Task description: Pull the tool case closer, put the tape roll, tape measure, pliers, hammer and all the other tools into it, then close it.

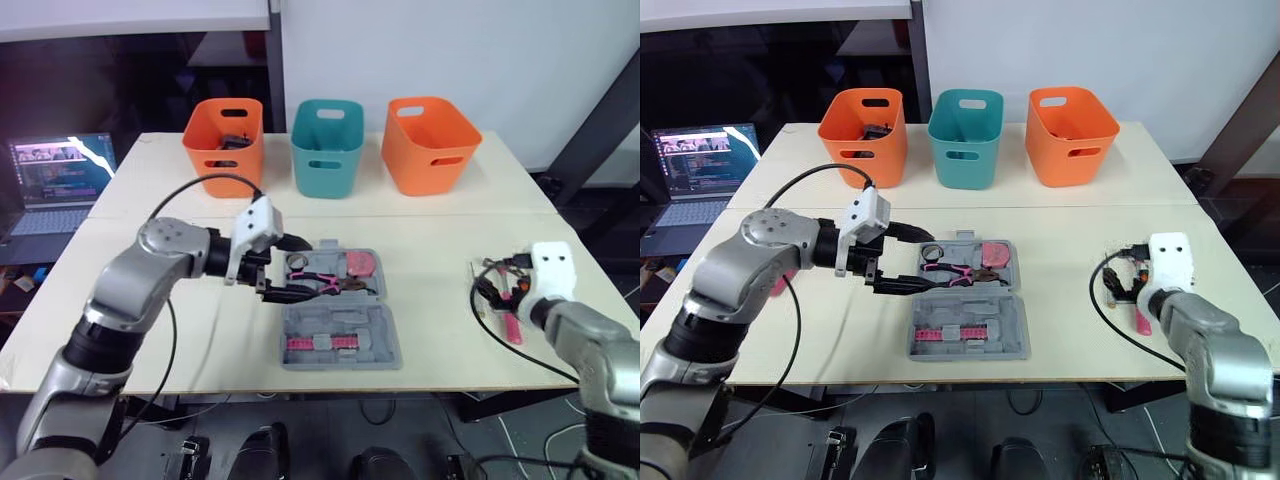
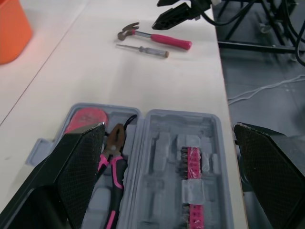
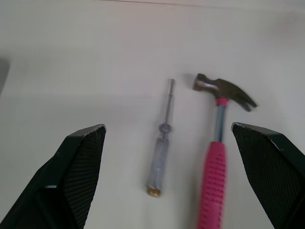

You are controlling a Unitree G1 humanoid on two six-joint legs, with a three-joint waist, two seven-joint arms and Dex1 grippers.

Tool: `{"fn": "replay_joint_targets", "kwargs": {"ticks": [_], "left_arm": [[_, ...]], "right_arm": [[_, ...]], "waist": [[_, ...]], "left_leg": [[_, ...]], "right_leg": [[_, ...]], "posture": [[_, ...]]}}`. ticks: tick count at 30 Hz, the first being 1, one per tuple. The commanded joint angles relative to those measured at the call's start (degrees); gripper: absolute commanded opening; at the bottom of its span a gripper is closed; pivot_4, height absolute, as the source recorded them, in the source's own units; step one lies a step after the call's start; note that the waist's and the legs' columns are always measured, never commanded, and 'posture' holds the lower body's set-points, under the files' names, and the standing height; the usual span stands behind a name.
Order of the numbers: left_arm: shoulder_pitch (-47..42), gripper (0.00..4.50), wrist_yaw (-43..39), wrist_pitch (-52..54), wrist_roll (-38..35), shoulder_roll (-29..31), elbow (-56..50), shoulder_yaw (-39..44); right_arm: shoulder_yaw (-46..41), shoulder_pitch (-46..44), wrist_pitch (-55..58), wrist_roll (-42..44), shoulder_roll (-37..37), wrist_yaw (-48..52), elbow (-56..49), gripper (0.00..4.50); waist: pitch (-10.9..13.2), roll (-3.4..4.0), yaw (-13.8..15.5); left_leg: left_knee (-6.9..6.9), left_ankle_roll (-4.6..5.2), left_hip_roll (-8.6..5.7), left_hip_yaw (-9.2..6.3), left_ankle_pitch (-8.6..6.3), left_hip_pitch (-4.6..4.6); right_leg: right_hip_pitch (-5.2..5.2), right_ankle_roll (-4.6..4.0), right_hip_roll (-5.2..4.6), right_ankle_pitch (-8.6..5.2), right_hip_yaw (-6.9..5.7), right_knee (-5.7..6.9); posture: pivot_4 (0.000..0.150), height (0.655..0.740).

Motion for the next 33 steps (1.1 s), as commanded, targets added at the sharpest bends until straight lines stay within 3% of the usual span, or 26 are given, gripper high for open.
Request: {"fn": "replay_joint_targets", "kwargs": {"ticks": [1, 16, 19, 26, 27, 33], "left_arm": [[0.7, 4.50, 2.5, 1.9, -1.4, 1.0, -4.1, 2.4], [3.4, 4.50, 7.3, 4.4, -3.6, 2.4, -6.6, 3.8], [3.6, 4.50, 7.9, 4.5, -3.7, 2.2, -6.7, 3.6], [3.4, 4.50, 8.2, 4.0, -3.8, 2.2, -5.9, 2.9], [3.3, 4.50, 8.3, 4.0, -3.8, 2.2, -5.9, 2.8], [2.9, 4.50, 8.0, 3.2, -3.6, 1.6, -5.0, 2.0]], "right_arm": [[1.2, -3.6, -2.6, -1.5, 0.5, -0.3, 6.5, 4.47], [6.5, -13.7, -12.2, -6.3, 1.7, 0.7, 30.6, 4.47], [6.0, -14.7, -12.8, -6.2, 2.4, 0.4, 34.6, 3.73], [5.7, -14.0, -12.2, -5.7, 2.2, 1.0, 34.1, 0.33], [5.9, -13.7, -11.9, -5.6, 2.0, 1.2, 33.0, 0.02], [7.9, -9.1, 0.0, -3.6, -0.1, 3.6, 17.0, 0.02]], "waist": [[0.0, 0.00, 0.0], [0.0, 0.02, 0.0], [0.0, 0.02, 0.0], [0.0, 0.02, 0.0], [0.0, 0.02, 0.0], [0.0, 0.02, 0.1]], "left_leg": [[0.00, 0.00, 0.01, 0.00, 0.00, 0.00], [0.00, -0.11, 0.01, 0.04, 0.07, 0.01], [0.00, -0.11, 0.00, 0.05, 0.07, 0.01], [0.00, -0.13, 0.01, 0.05, 0.09, 0.02], [0.00, -0.13, 0.01, 0.05, 0.09, 0.02], [0.00, -0.13, 0.01, 0.06, 0.09, 0.01]], "right_leg": [[0.00, 0.00, 0.01, 0.00, 0.00, 0.01], [-0.01, 0.01, 0.04, 0.00, 0.00, 0.01], [-0.01, 0.01, 0.04, 0.00, 0.01, 0.01], [0.00, 0.01, 0.04, 0.01, 0.01, 0.01], [0.01, 0.00, 0.04, 0.00, 0.01, 0.01], [-0.01, 0.01, 0.02, 0.00, 0.01, 0.01]], "posture": [[0.150, 0.7400], [0.150, 0.7400], [0.150, 0.7400], [0.150, 0.7400], [0.150, 0.7400], [0.150, 0.7400]]}}
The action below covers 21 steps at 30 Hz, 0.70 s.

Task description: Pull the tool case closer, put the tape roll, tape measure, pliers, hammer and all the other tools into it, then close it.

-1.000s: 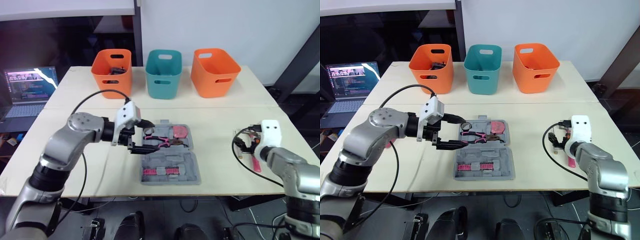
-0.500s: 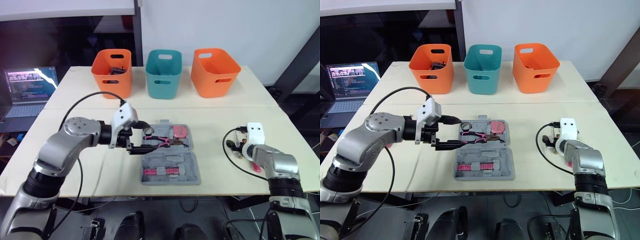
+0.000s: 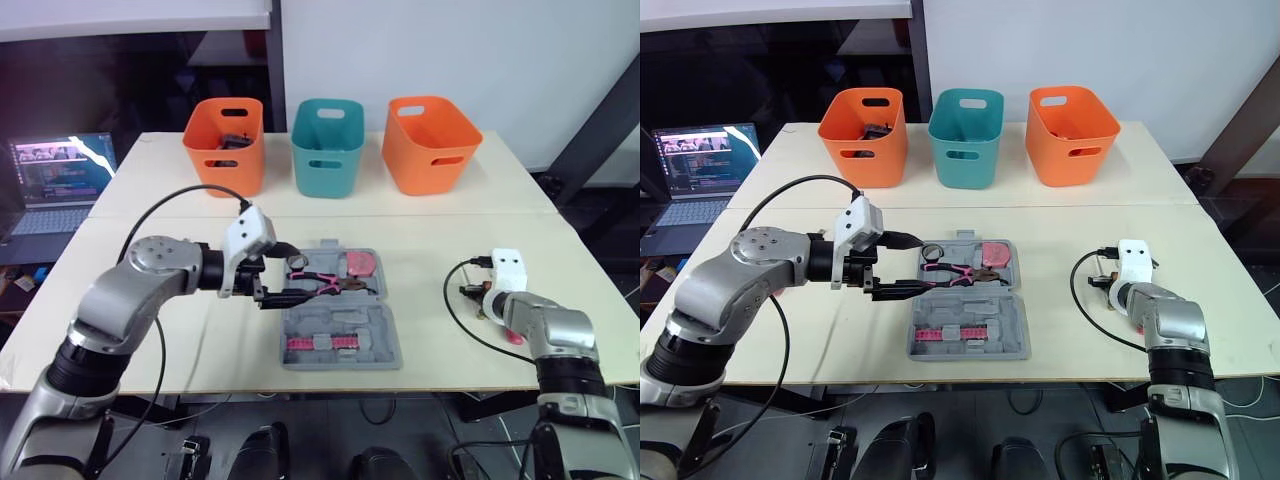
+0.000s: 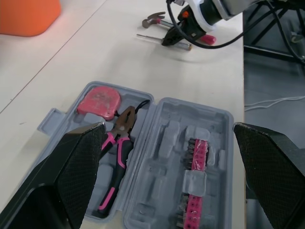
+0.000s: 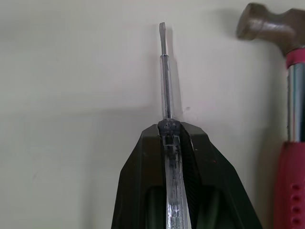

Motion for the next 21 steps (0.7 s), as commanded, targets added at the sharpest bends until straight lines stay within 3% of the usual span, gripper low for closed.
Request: {"fn": "replay_joint_targets", "kwargs": {"ticks": [1, 9, 20, 21], "left_arm": [[-1.0, 4.50, -0.3, -1.2, -0.3, -0.1, -0.5, 0.3], [-0.8, 4.50, -1.0, -2.2, -0.9, -0.6, -0.6, 0.2], [-0.4, 4.50, -1.1, -2.9, -0.4, -0.5, -1.0, 0.0], [-0.3, 4.50, -1.0, -2.9, -0.4, -0.4, -1.0, 0.0]], "right_arm": [[1.1, 2.8, 9.2, 2.1, -1.8, 1.5, -12.6, 0.02], [1.8, 8.6, 25.4, 5.2, 7.3, -2.7, -33.0, 0.02], [4.8, 8.2, 23.1, 0.5, 10.8, -7.7, -30.3, 0.02], [5.0, 8.2, 22.9, 0.3, 10.7, -7.8, -30.3, 0.49]], "waist": [[0.0, 0.00, 0.0], [0.0, 0.01, -0.2], [0.0, 0.01, 0.0], [0.0, 0.01, 0.0]], "left_leg": [[-0.01, 0.00, 0.00, 0.00, 0.00, 0.00], [-0.03, 0.10, 0.05, -0.03, -0.07, 0.00], [-0.04, 0.10, -0.01, -0.03, -0.08, -0.01], [-0.05, 0.10, 0.00, -0.02, -0.08, -0.01]], "right_leg": [[-0.01, 0.00, -0.01, 0.00, 0.00, 0.00], [-0.04, -0.01, 0.01, 0.01, 0.01, 0.02], [-0.06, -0.01, -0.02, 0.00, 0.00, 0.01], [-0.07, -0.01, -0.02, 0.00, 0.00, 0.01]], "posture": [[0.150, 0.7400], [0.150, 0.7400], [0.150, 0.7400], [0.150, 0.7400]]}}
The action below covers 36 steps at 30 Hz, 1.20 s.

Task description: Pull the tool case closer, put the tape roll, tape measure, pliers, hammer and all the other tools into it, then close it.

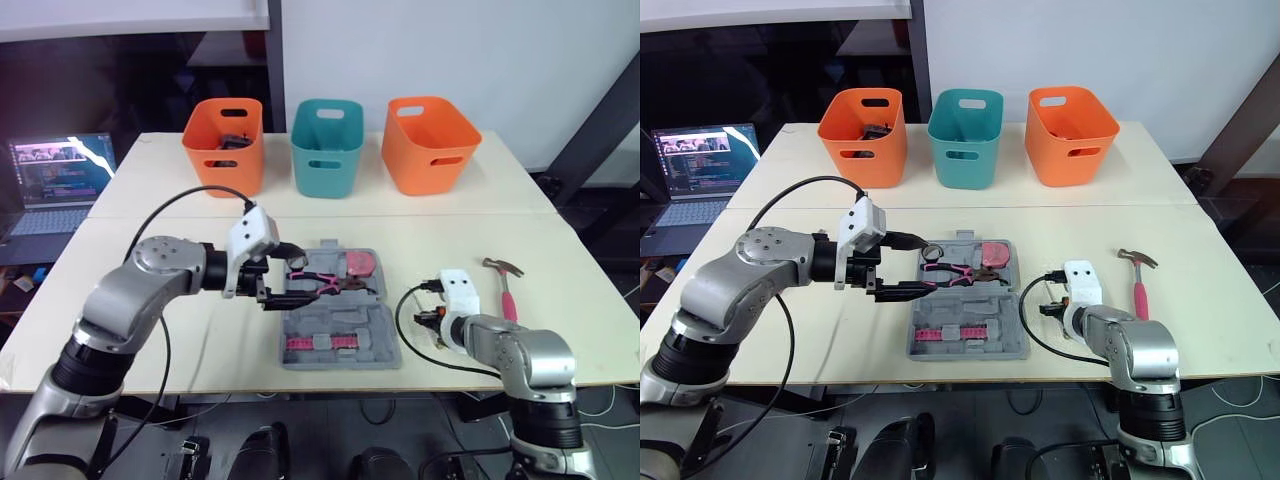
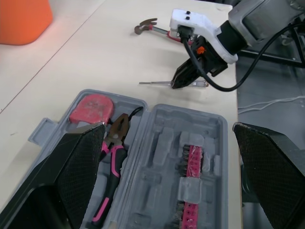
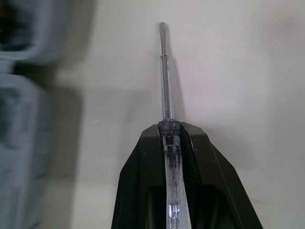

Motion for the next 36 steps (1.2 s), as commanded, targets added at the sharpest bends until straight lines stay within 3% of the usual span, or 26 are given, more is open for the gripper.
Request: {"fn": "replay_joint_targets", "kwargs": {"ticks": [1, 8, 11, 15, 18, 20, 24, 28, 32, 36], "left_arm": [[-0.1, 4.50, 0.1, -1.4, -0.1, 0.4, -1.5, 0.8], [0.2, 4.50, -0.1, -3.6, -1.8, -0.5, -1.8, 3.1], [1.3, 4.50, -0.3, -4.3, -1.8, 0.3, -1.8, 3.7], [3.6, 4.50, 0.2, -4.9, -1.7, 1.3, -2.5, 4.5], [5.5, 4.50, 0.2, -5.2, -1.7, 2.2, -3.1, 5.1], [7.6, 4.50, -0.5, -5.6, -1.8, 3.4, -3.8, 6.0], [10.5, 4.50, -0.7, -5.9, -2.0, 5.6, -4.6, 7.5], [13.8, 4.50, 0.3, -5.9, -2.0, 7.0, -6.0, 9.2], [15.8, 4.50, 1.9, -4.7, -2.9, 6.9, -8.2, 10.2], [16.8, 4.50, 2.9, -4.0, -3.3, 7.2, -9.1, 10.9]], "right_arm": [[0.3, -0.5, -1.2, -1.4, -0.3, -0.7, -0.5, 1.04], [2.1, -3.1, 0.3, -1.1, -6.1, 2.7, -3.6, 4.46], [5.2, -6.1, 1.7, 1.1, -14.1, 9.2, -4.8, 4.46], [20.1, -9.9, -7.1, 0.1, -31.1, 24.6, -5.3, 4.46], [33.1, -15.3, -23.8, -8.8, -41.7, 38.4, -2.1, 4.46], [40.7, -20.1, -41.5, -17.5, -44.9, 48.0, 3.5, 4.46], [48.1, -25.7, -71.1, -30.9, -45.1, 55.1, 15.7, 4.46], [54.7, -31.7, -98.5, -46.4, -41.1, 51.5, 29.5, 4.46], [57.4, -35.2, -113.5, -55.4, -37.2, 47.3, 39.1, 4.46], [57.9, -37.9, -121.6, -59.8, -33.5, 45.3, 46.1, 4.46]], "waist": [[0.0, 0.00, 0.0], [0.0, 0.00, 0.0], [0.0, 0.03, 0.0], [0.1, 0.08, -0.1], [0.1, 0.09, -0.3], [0.1, 0.10, -0.5], [0.1, 0.08, -0.5], [0.2, 0.05, -0.3], [0.2, 0.03, -0.3], [0.2, 0.02, -0.2]], "left_leg": [[0.00, 0.00, 0.01, 0.00, 0.00, 0.00], [0.01, 0.01, -0.01, 0.02, 0.00, -0.01], [0.01, 0.01, 0.00, 0.04, -0.01, -0.01], [-0.01, 0.05, 0.02, 0.03, -0.03, 0.00], [-0.03, 0.07, 0.04, 0.07, -0.04, 0.00], [0.02, 0.10, 0.04, 0.12, -0.06, 0.00], [0.07, 0.11, 0.06, 0.18, -0.07, 0.02], [0.10, -0.08, 0.05, 0.25, 0.05, 0.02], [0.12, -0.16, 0.05, 0.26, 0.10, 0.02], [0.11, -0.24, 0.05, 0.26, 0.15, 0.04]], "right_leg": [[0.00, 0.00, 0.01, 0.00, 0.00, 0.00], [0.00, 0.00, -0.02, 0.00, 0.00, 0.00], [-0.02, 0.00, -0.03, 0.00, 0.01, 0.00], [-0.03, 0.00, -0.01, 0.00, 0.02, -0.04], [-0.08, 0.00, 0.01, 0.00, 0.08, -0.05], [-0.13, 0.01, 0.00, -0.01, 0.14, -0.04], [-0.34, 0.02, -0.02, 0.00, 0.19, -0.04], [-0.33, 0.02, -0.05, 0.00, 0.20, -0.04], [-0.30, 0.02, -0.05, 0.00, 0.20, -0.03], [-0.08, 0.02, -0.03, 0.00, 0.20, -0.02]], "posture": [[0.150, 0.7400], [0.150, 0.7400], [0.150, 0.7400], [0.150, 0.7400], [0.150, 0.7400], [0.150, 0.7400], [0.150, 0.7400], [0.150, 0.7400], [0.150, 0.7400], [0.150, 0.7400]]}}
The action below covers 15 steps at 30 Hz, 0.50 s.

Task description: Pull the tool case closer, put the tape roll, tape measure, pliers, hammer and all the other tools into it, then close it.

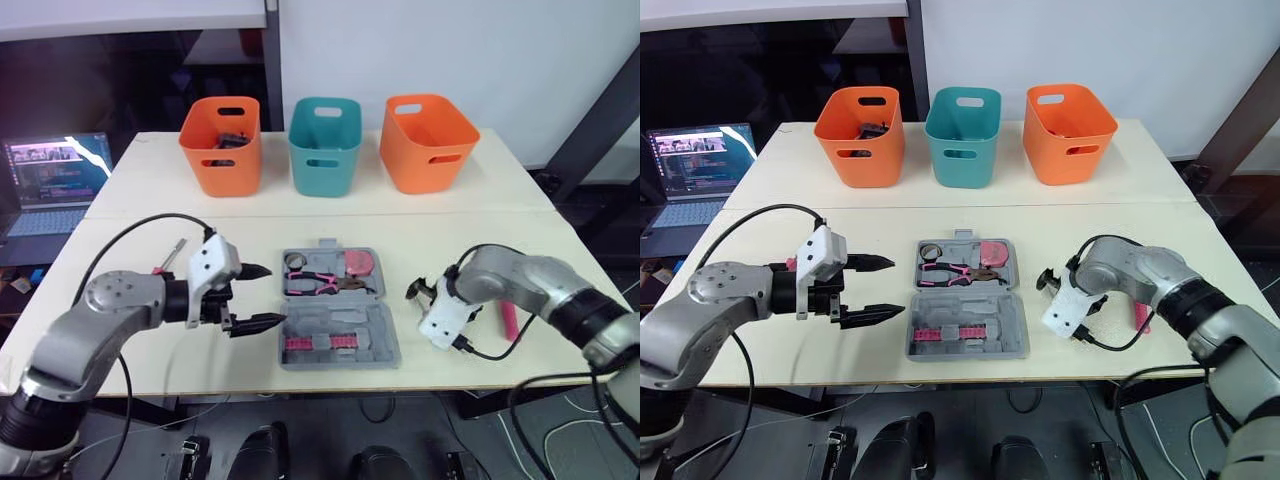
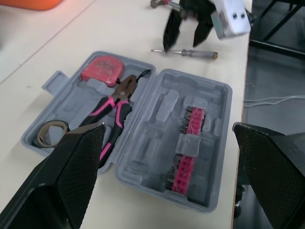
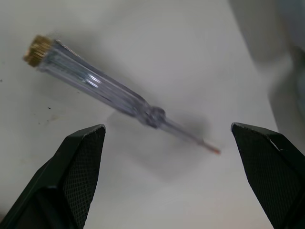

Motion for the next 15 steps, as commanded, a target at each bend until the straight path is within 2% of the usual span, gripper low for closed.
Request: {"fn": "replay_joint_targets", "kwargs": {"ticks": [1, 5, 7, 12, 14, 15], "left_arm": [[0.2, 4.50, 1.1, 0.4, -0.8, 0.8, -1.9, 1.9], [0.3, 4.50, 1.9, 0.6, -0.6, 1.0, -2.1, 1.7], [0.5, 4.50, 2.3, 1.0, -1.0, 1.0, -2.4, 1.8], [1.1, 4.50, 2.7, 1.3, -1.1, 1.7, -2.8, 2.1], [1.0, 4.50, 2.9, 1.4, -1.2, 1.7, -2.7, 2.0], [0.9, 4.50, 2.9, 1.4, -1.2, 1.8, -2.6, 1.9]], "right_arm": [[-0.5, -2.9, -6.4, -3.9, 1.9, -1.7, 5.1, 4.46], [0.1, -5.6, -11.6, -8.1, 4.5, -3.9, 10.6, 4.46], [-0.1, -5.7, -13.3, -9.3, 4.9, -4.3, 10.9, 3.94], [-1.1, -2.3, -15.4, -9.6, 4.2, -3.3, 7.2, 1.88], [-1.5, -0.4, -15.3, -9.6, 3.6, -2.8, 5.3, 0.77], [-1.9, 0.5, -15.0, -9.6, 3.5, -2.4, 4.6, 0.38]], "waist": [[0.0, -0.02, 0.0], [0.0, -0.02, -0.1], [0.0, -0.02, -0.1], [0.0, -0.02, -0.1], [0.0, -0.04, 0.0], [0.0, -0.06, -0.1]], "left_leg": [[0.02, -0.01, 0.02, -0.03, 0.00, 0.04], [0.10, -0.02, 0.02, -0.06, 0.01, 0.10], [0.13, -0.02, 0.02, -0.06, 0.00, 0.09], [0.13, -0.02, 0.03, -0.08, 0.01, 0.10], [0.14, -0.02, 0.04, -0.09, 0.00, 0.11], [0.14, -0.02, 0.04, -0.10, 0.00, 0.12]], "right_leg": [[0.07, 0.00, 0.02, 0.00, -0.01, 0.00], [0.17, -0.01, 0.04, 0.01, -0.02, 0.02], [0.18, -0.01, 0.04, 0.01, -0.02, 0.02], [0.18, -0.01, 0.04, 0.01, -0.02, 0.06], [0.19, -0.01, 0.05, 0.01, -0.02, 0.08], [0.21, -0.01, 0.06, 0.00, -0.02, 0.08]], "posture": [[0.150, 0.7400], [0.150, 0.7400], [0.150, 0.7400], [0.150, 0.7400], [0.150, 0.7400], [0.150, 0.7400]]}}
